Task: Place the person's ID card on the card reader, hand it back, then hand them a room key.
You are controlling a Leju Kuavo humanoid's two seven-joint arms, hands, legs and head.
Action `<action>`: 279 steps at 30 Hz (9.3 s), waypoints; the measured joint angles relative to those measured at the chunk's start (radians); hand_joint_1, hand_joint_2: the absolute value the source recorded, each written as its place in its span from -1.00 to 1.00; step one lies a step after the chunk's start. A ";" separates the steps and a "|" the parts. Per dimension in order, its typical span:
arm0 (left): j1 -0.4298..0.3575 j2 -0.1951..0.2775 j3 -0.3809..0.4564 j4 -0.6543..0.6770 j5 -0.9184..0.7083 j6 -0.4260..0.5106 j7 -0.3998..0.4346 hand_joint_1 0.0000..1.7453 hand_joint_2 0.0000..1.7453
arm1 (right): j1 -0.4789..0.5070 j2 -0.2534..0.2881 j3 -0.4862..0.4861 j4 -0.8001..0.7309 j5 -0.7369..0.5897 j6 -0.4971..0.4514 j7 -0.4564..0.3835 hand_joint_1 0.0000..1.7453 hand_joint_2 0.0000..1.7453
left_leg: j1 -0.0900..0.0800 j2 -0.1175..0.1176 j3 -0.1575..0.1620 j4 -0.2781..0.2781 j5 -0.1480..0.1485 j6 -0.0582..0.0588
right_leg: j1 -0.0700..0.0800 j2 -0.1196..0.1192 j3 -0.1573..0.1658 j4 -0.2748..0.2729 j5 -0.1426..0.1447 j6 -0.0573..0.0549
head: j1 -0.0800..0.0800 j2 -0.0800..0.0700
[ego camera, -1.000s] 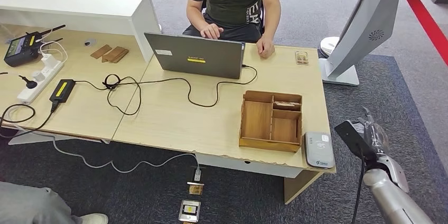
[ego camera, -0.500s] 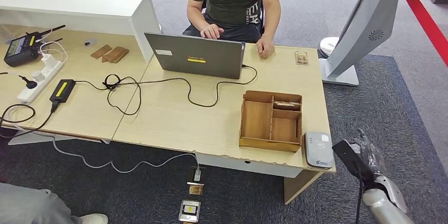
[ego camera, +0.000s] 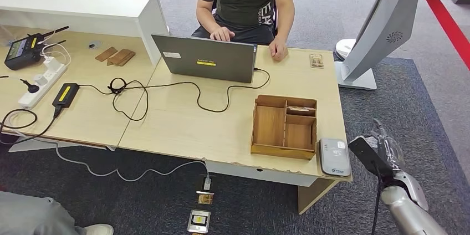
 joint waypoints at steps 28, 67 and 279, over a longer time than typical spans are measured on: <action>-0.003 -0.011 0.000 0.000 0.001 0.014 0.014 -1.00 -1.00 | 0.061 -0.100 0.119 -0.162 -0.088 0.105 0.027 1.00 1.00 | 0.000 0.000 0.000 0.000 0.000 0.000 | 0.000 0.000 0.000 0.000 0.000 0.000 | 0.000 0.000; -0.003 0.011 0.000 0.000 -0.010 -0.011 -0.006 -1.00 -1.00 | 0.254 -0.223 0.183 -0.527 -0.162 0.192 0.152 1.00 1.00 | 0.000 0.000 0.000 0.000 0.000 0.000 | 0.000 0.000 -0.001 -0.001 0.000 0.000 | 0.000 0.000; -0.029 -0.026 0.278 -0.003 -0.711 -0.192 -0.493 -1.00 -1.00 | -0.553 0.309 0.144 0.133 0.571 0.263 0.262 1.00 1.00 | 0.005 0.001 -0.012 0.001 0.009 -0.006 | 0.005 0.003 -0.014 0.001 0.009 -0.004 | 0.000 0.000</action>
